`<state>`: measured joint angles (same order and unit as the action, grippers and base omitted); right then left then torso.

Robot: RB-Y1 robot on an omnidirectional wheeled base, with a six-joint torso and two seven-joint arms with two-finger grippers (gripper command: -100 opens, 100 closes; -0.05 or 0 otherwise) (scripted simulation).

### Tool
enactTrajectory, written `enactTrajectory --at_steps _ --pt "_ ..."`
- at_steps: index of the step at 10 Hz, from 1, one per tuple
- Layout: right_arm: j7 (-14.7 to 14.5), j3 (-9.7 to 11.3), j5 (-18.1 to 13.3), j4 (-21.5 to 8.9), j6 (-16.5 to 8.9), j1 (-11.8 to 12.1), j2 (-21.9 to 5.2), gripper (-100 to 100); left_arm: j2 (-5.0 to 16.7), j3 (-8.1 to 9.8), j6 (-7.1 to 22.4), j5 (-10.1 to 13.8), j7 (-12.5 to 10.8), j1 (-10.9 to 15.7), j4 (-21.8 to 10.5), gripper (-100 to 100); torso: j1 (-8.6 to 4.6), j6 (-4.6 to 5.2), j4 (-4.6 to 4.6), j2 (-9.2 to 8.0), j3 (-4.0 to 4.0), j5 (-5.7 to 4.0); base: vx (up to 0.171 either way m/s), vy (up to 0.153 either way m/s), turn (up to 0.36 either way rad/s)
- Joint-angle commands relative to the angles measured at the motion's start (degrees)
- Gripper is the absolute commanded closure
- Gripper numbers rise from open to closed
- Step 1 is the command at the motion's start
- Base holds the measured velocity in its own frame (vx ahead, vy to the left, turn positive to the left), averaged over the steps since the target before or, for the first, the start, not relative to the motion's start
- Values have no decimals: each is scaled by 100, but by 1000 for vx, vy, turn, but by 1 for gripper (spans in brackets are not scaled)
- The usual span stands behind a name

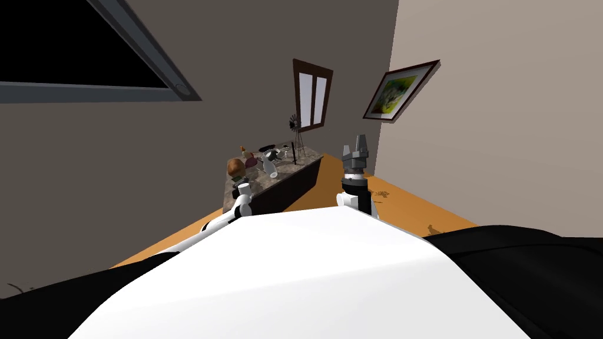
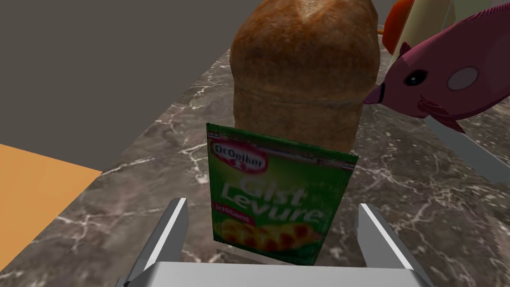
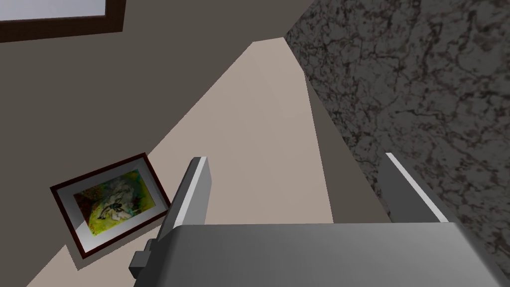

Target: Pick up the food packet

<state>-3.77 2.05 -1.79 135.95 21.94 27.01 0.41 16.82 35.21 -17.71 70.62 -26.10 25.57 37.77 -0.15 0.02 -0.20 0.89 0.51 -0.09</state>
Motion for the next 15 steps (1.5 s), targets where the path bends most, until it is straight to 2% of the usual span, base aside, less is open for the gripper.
enactTrajectory --at_steps 1,2,3,4,6,7,8,9,10,11,12,13,14,15 --pt "0 0 0 0 0 0 0 0 -11 286 286 42 23 -286 286 -100 0 0 0 0 0 0 110 -62 -114" --pt "0 0 0 0 0 0 0 0 -11 312 390 42 23 -419 427 -100 -1 2 0 4 2 0 92 -38 -52" --pt "0 0 0 0 0 0 0 0 -43 598 632 99 89 -633 668 -100 6 -1 0 -1 0 1 102 -50 -119" --pt "0 0 0 0 0 0 0 0 -43 624 707 99 89 -758 812 -100 2 2 0 1 0 1 81 -43 -43" --pt "0 0 0 0 0 0 0 0 -76 936 1024 157 155 -1097 1197 -100 1 2 1 -3 -2 1 84 -49 -87" --pt "0 0 0 0 0 0 0 0 -76 936 1024 157 155 -1097 1197 -100 3 -1 2 -8 -5 0 38 -18 27" --pt "0 0 0 0 0 0 0 0 -108 1117 1241 214 221 -1394 1432 -100 10 0 4 -18 -10 1 80 -26 -129" --pt "0 0 0 0 0 0 0 0 -108 1248 1340 214 221 -1436 1583 -100 9 2 3 -10 -7 2 80 -37 -57" --pt "0 0 0 0 0 0 0 0 -108 1248 1340 214 221 -1436 1583 -100 6 -1 2 -10 -6 0 35 -20 21" --pt "0 0 0 0 0 0 0 0 -140 1560 1657 272 287 -1704 1924 -100 11 0 4 -20 -11 1 60 -27 -115" --pt "0 0 0 0 0 -1 0 0 -140 1560 1657 272 287 -1748 1968 -100 8 2 4 -16 -10 1 82 -30 -57" --pt "0 0 0 0 0 0 0 0 -172 1764 1881 329 352 -1989 2207 -100 9 0 3 -11 -6 1 112 -64 -126" --pt "0 0 0 0 0 0 0 0 -172 1783 1943 329 352 -2114 2261 -100 -1 2 1 -1 -1 -1 98 -45 -46" --pt "0 0 0 0 0 0 0 0 -172 1872 1974 329 352 -2114 2353 -100 1 0 0 -3 -1 0 41 -10 24"
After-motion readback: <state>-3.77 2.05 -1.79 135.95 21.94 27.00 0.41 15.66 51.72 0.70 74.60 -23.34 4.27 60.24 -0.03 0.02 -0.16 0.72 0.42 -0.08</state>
